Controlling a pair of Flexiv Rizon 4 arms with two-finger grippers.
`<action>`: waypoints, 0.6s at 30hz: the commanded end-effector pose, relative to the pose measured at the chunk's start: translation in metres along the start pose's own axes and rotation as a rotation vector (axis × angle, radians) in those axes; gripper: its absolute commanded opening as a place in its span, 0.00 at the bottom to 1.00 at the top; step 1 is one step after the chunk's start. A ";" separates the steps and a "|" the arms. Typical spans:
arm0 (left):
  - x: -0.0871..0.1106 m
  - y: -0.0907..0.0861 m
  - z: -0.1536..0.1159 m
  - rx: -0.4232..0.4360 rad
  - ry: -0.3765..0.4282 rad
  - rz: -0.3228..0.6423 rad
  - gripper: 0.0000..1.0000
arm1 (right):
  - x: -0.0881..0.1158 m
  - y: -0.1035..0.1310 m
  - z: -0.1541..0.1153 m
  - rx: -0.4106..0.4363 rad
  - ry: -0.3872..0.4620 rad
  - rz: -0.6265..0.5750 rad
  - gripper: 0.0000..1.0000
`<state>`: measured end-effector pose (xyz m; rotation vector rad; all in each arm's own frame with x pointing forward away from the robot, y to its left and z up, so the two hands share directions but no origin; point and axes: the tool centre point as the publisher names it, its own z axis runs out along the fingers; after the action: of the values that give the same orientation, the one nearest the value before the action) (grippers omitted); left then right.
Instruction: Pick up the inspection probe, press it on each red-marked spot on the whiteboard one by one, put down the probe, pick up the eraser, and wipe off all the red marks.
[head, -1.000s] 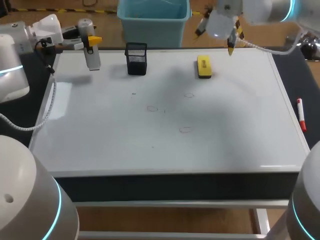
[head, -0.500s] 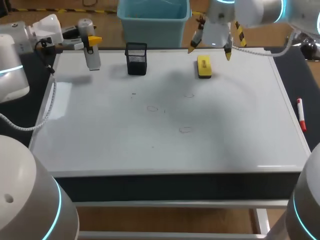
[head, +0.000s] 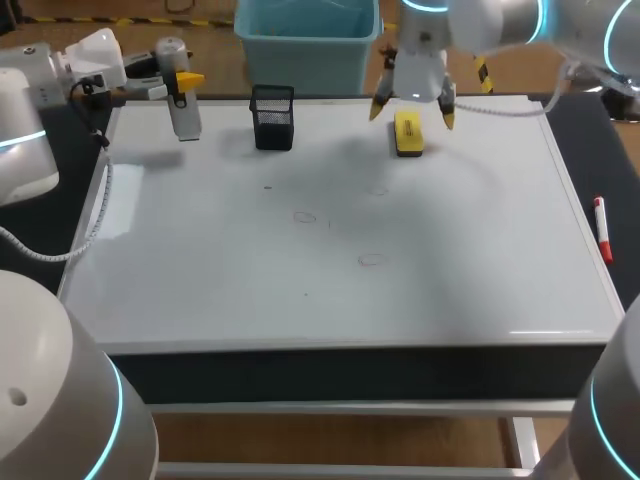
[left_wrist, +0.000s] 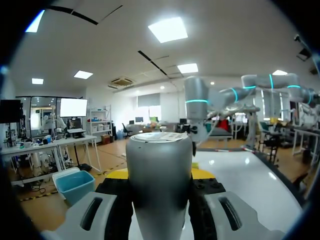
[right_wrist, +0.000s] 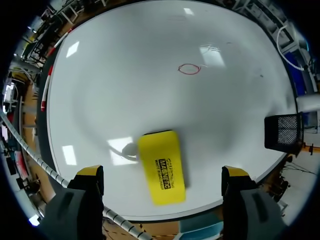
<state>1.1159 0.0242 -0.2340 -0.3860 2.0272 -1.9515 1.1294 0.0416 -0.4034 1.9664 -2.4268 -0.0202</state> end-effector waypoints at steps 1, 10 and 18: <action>-0.001 0.000 0.000 0.003 0.001 0.002 0.00 | -0.004 -0.004 0.006 -0.015 0.022 -0.008 1.00; -0.001 0.000 0.000 0.003 0.001 0.002 0.00 | 0.001 0.001 0.019 -0.024 0.028 -0.035 1.00; -0.001 0.000 0.000 0.003 0.001 0.002 0.00 | 0.002 -0.003 0.022 -0.026 0.034 -0.027 1.00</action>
<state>1.1159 0.0242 -0.2340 -0.3859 2.0272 -1.9515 1.1277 0.0384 -0.4258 1.9767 -2.3756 -0.0196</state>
